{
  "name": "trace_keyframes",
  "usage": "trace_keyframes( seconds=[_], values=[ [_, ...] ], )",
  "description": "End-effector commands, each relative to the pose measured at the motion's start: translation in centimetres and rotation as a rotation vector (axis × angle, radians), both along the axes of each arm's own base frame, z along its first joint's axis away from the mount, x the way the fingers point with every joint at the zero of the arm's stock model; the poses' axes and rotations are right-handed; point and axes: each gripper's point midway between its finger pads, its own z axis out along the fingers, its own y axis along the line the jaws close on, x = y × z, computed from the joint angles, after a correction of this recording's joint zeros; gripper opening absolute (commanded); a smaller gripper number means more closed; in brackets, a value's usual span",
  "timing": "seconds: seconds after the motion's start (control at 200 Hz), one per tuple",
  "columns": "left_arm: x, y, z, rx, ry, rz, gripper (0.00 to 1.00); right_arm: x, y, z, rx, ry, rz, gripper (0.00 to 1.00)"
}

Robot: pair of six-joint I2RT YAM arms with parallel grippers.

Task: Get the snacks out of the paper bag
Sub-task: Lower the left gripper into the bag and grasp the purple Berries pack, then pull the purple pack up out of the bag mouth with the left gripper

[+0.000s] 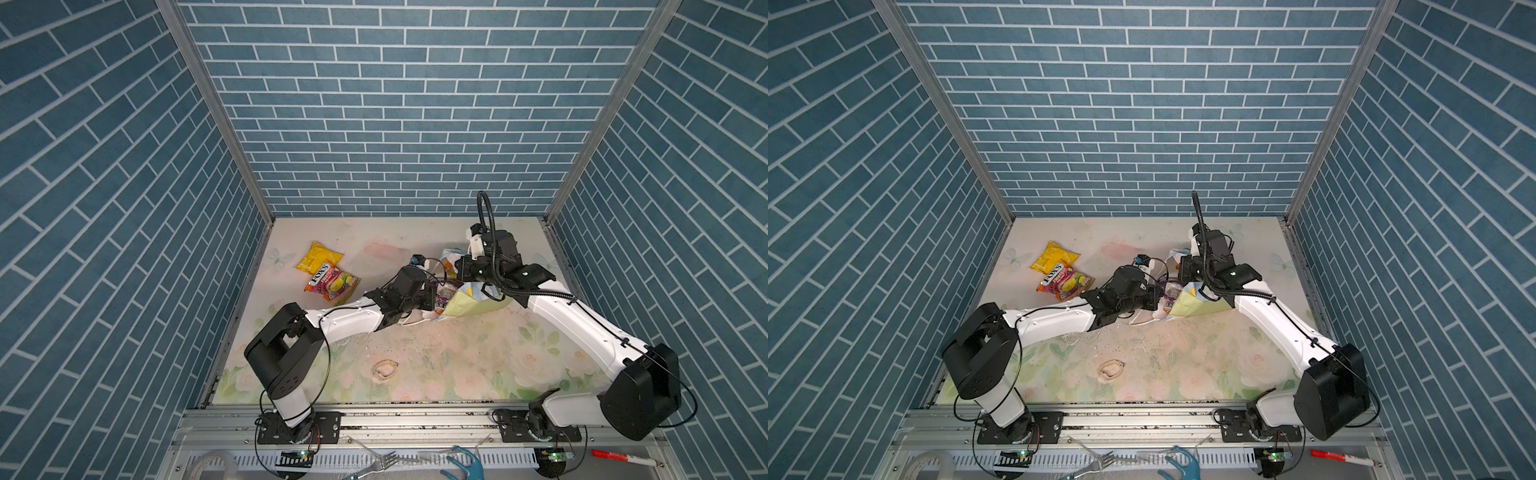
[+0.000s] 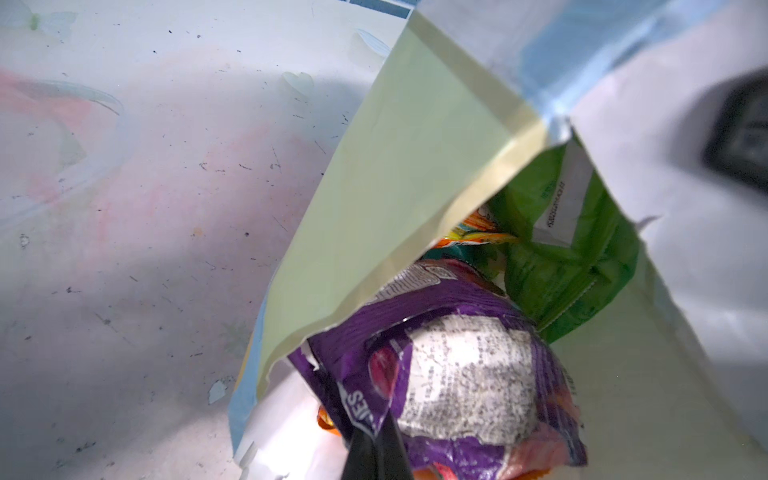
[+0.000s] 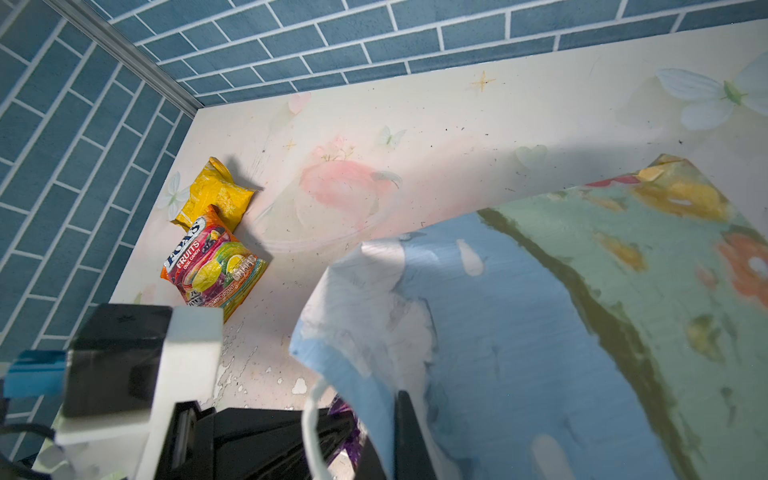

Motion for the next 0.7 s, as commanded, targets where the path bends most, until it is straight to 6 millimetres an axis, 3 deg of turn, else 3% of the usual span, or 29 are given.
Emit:
trace_keyframes(
  seconds=[0.0,0.69],
  values=[
    [0.2,1.1,1.5,0.006,-0.054,0.022,0.0,0.6,-0.1,2.8,0.073,-0.073,-0.046,0.0],
    [-0.1,3.2,3.6,-0.002,-0.102,0.069,0.0,0.8,0.1,1.5,0.066,-0.052,-0.048,0.0]
  ],
)
